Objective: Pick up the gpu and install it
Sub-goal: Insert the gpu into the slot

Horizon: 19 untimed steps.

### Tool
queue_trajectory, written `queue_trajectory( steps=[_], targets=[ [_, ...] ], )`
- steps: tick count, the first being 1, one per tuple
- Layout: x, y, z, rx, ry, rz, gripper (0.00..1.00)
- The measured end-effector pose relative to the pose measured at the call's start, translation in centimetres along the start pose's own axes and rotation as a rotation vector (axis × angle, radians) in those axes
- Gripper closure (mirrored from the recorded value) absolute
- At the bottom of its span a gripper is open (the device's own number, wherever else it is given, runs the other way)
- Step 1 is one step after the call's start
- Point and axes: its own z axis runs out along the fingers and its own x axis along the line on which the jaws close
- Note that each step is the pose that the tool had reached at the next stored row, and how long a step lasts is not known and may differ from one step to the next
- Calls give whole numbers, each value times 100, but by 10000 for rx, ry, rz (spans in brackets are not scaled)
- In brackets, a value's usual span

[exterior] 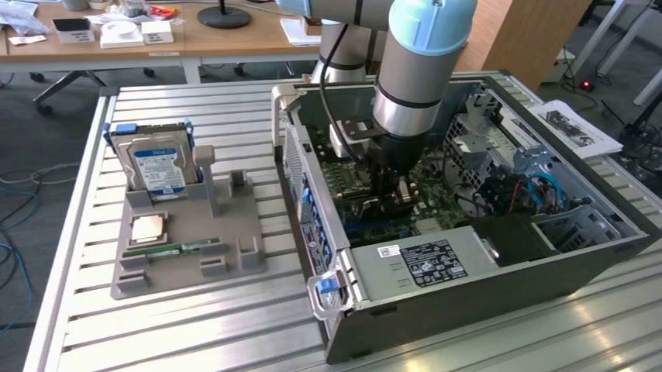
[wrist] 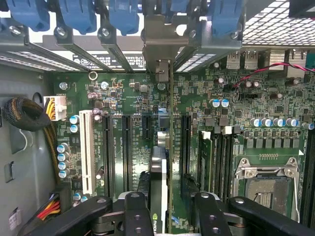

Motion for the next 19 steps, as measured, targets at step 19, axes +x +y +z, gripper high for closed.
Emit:
queue_trajectory(
  steps=[19],
  targets=[
    [-1,-2,-32,-8,179,-3,60]
  ],
)
